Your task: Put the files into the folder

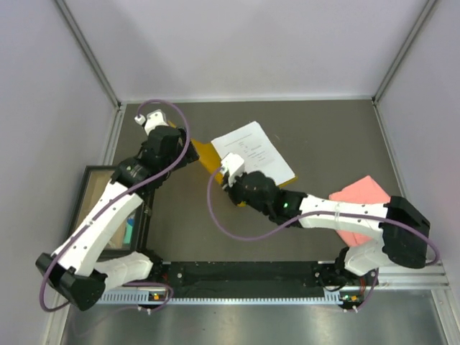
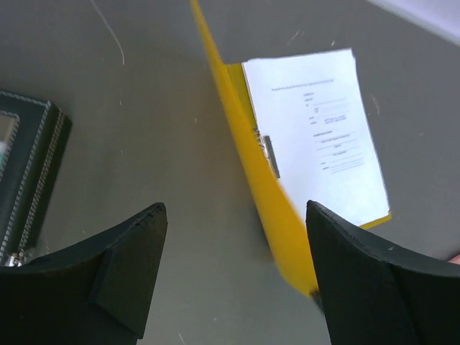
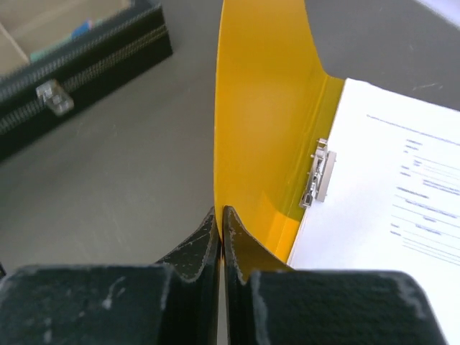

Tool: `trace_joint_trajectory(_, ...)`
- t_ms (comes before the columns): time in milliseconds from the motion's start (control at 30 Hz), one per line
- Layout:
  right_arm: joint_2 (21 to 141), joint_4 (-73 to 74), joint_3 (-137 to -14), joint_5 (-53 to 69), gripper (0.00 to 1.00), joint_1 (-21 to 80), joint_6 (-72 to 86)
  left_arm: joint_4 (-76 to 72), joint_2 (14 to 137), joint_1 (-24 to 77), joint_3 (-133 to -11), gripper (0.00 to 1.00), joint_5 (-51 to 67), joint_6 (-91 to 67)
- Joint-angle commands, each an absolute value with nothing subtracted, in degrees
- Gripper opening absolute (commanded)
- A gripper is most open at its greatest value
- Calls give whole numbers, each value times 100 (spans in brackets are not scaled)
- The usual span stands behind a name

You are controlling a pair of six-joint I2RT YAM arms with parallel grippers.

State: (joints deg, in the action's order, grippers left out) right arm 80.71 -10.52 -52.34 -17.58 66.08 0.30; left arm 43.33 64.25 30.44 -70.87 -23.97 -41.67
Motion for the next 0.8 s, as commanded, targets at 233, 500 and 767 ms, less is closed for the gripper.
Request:
trace_joint_trajectory(233, 8990, -2150, -5170, 2335, 0, 3493, 3820, 3665, 5212, 3032, -6900, 86, -2619, -3155)
trace_joint_trajectory(500, 10361, -2646, -4842, 3331, 0, 1996, 4887, 3472, 5256, 3032, -6258, 86, -2110, -3427)
trace_joint_trajectory(767, 10880, -1047, -5361, 2506, 0, 1846, 4193, 3199, 5335, 3024, -5810, 84, -1617, -3603)
